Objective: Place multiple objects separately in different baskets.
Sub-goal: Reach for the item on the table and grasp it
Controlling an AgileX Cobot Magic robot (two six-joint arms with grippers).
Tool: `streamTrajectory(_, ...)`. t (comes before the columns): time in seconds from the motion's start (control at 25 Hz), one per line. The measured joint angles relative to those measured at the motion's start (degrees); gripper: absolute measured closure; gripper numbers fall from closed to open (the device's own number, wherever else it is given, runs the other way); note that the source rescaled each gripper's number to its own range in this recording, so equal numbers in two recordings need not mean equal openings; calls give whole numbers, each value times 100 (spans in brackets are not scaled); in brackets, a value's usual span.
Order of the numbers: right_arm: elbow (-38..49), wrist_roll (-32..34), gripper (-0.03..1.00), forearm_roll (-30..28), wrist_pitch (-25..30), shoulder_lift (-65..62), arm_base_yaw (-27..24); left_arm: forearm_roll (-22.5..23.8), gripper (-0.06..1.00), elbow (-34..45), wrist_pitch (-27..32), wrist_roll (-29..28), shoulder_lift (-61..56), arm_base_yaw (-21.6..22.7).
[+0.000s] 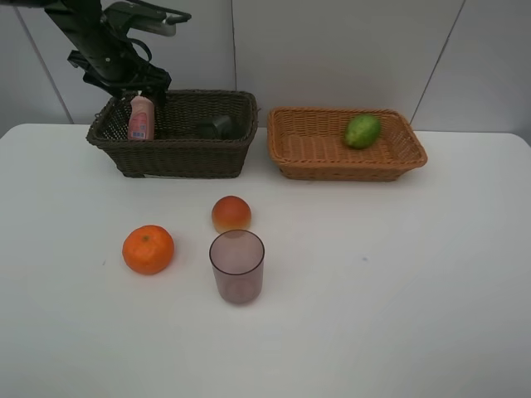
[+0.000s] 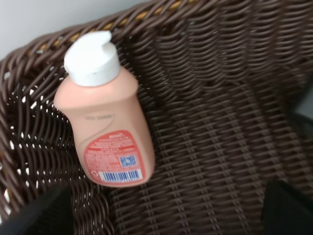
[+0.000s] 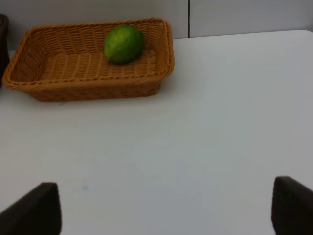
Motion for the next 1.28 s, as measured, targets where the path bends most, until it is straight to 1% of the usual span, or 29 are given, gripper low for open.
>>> streamTrajectory(0.2,0,0,-3,0,0,0,0,21,-6,0,484,0,-388,-189)
streamTrajectory(0.28,0,0,-3,0,0,0,0,25,-6,0,839,0,-572,-312)
streamTrajectory(0.72,0,0,-3,0,0,0,0,43,-6,0,2368,0,-1504,-1240)
streamTrajectory(1.08,0,0,-3,0,0,0,0,43,-6,0,2775,0,-1842,-1895)
streamTrajectory(1.28,0,0,-3,0,0,0,0,43,-6,0,3097,0,-1848,-2364)
